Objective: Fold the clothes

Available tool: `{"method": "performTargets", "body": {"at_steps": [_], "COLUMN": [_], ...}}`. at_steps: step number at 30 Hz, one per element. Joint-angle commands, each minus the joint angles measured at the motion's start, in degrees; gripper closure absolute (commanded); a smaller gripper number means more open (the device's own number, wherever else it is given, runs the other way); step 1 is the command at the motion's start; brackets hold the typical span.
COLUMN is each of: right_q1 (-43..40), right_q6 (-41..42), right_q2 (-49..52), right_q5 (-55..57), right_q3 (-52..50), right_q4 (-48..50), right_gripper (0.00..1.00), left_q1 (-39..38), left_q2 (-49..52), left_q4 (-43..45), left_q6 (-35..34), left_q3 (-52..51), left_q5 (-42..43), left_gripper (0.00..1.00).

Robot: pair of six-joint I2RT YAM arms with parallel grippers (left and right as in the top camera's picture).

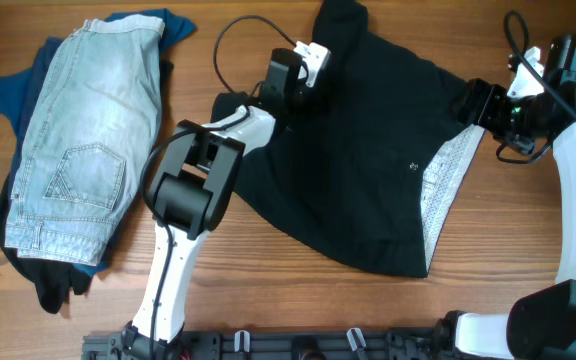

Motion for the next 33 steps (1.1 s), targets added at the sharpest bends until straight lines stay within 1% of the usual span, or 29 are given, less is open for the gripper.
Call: {"method": "performTargets", "body": {"at_steps": [1, 4, 8, 10, 13, 16, 20, 23, 26, 27, 28, 30, 31, 33], "right_q1": [0.2, 0.17, 0.2, 0.2, 0.7, 2.58, 6.14, 8.59, 10.64, 11.06, 11.43, 12.0, 12.15, 12.2], "right_q6": [0.33, 0.28, 0.28, 0.31, 0.31, 0.26, 0.24, 0.35, 0.44, 0.39, 0.35, 0.24, 0.09, -0.72], "right_q2": [0.17, 0.22, 0.28, 0.33, 0.33, 0.39, 0.46, 1.29, 4.31, 5.62, 7.08, 10.43, 12.2, 14.29], "right_q5": [-0.7, -0.7, -0.7, -0.72, -0.92, -0.92, -0.79, 0.87, 1.46, 1.49, 1.46, 1.49, 1.53, 1.49], "right_q3": [-0.09, -0.09, -0.11, -0.11, -0.11, -0.11, -0.15, -0.15, -0.22, -0.22, -0.22, -0.22, -0.22, -0.22], "right_q4": [-0.07, 0.24, 0.79, 1.01, 1.27, 1.68, 3.08, 4.17, 4.76, 4.92, 5.29, 7.1, 8.66, 11.13], "right_gripper": [0.0, 0.0, 0.01, 0.01, 0.01, 0.01, 0.01, 0.01, 0.01, 0.01, 0.01, 0.01, 0.02, 0.04], "left_q1": [-2.05, -2.16, -0.83, -0.76, -0.52, 0.61, 3.19, 3.19, 2.71, 2.56, 2.56, 2.64, 2.82, 3.37], "left_q2": [1.05, -1.07, -8.61, -13.53, -17.99, -19.02, -19.02, -19.02, -19.1, -19.21, -19.39, -20.39, -21.18, -22.95], "left_q4": [-2.47, -7.98, -14.29, -19.82, -28.63, -37.51, -48.11, -50.36, -49.05, -48.48, -47.84, -46.8, -46.45, -46.4], "left_q6": [-3.23, -5.4, -6.25, -8.28, -11.23, -16.37, -25.11, -25.9, -25.88, -25.79, -25.66, -25.64, -25.46, -25.46], "left_q3": [0.48, 0.48, 0.48, 0.48, 0.48, 0.48, 0.48, 0.48, 0.48, 0.48, 0.48, 0.48, 0.48, 0.48], "left_q5": [0.55, -0.57, -2.49, -9.92, -18.64, -23.37, -23.23, -22.4, -22.4, -22.4, -22.43, -22.43, -22.45, -22.45], "left_gripper": [0.93, 0.96, 0.96, 0.96, 0.96, 0.96, 0.96, 0.96, 0.96, 0.94, 0.86, 0.66, 0.5, 0.38]}}
